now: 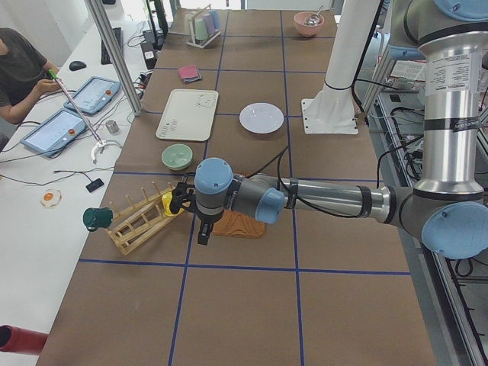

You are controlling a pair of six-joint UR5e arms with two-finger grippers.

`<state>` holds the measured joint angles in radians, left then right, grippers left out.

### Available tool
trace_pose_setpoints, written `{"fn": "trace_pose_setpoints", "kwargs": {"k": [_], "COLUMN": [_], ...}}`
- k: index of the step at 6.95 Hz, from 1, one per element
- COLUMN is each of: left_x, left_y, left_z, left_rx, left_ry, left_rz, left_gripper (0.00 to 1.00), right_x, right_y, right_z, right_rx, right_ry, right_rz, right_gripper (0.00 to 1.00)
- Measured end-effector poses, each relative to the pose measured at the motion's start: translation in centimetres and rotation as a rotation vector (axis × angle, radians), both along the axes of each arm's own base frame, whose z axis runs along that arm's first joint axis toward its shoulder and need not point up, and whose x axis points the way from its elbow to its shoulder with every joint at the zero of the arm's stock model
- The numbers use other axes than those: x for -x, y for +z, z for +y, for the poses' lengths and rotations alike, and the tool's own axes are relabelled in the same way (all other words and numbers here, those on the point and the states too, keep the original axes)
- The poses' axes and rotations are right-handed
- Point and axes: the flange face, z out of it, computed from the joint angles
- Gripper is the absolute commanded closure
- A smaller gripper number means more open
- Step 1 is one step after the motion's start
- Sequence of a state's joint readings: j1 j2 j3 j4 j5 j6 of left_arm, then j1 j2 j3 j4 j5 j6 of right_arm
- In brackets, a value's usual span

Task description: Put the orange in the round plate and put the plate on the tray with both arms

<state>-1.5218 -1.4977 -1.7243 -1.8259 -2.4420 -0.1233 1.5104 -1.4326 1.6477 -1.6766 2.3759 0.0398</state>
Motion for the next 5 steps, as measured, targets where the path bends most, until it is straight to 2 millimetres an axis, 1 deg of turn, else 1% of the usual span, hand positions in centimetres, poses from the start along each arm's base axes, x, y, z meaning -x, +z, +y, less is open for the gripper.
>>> {"fn": "trace_pose_setpoints", "kwargs": {"k": [2,3,4,5], "left_x": [-0.1,-0.7,-2.8,-5.7], "left_y": [0.0,-0.2,-0.7,-1.4], "left_z": [0.0,-0.2,-0.6,-1.1], "left_rx": [-0.002,-0.01,-0.028,-0.051], "left_ry": [0.004,0.017,0.057,0.116], "left_rz": [0.001,0.001,0.002,0.001], "left_gripper": [0.0,0.0,0.0,0.01], "right_x": [0.0,0.1,0.1,0.1], "right_y": [-0.1,-0.1,0.0,0.1], "right_z": [0.0,0.0,0.0,0.0], "right_rx": [-0.001,-0.001,0.0,0.002], "right_ry": [-0.001,-0.001,-0.001,-0.001], "right_rz": [0.0,0.0,0.0,0.0], "right_gripper": [0.0,0.0,0.0,0.0]}}
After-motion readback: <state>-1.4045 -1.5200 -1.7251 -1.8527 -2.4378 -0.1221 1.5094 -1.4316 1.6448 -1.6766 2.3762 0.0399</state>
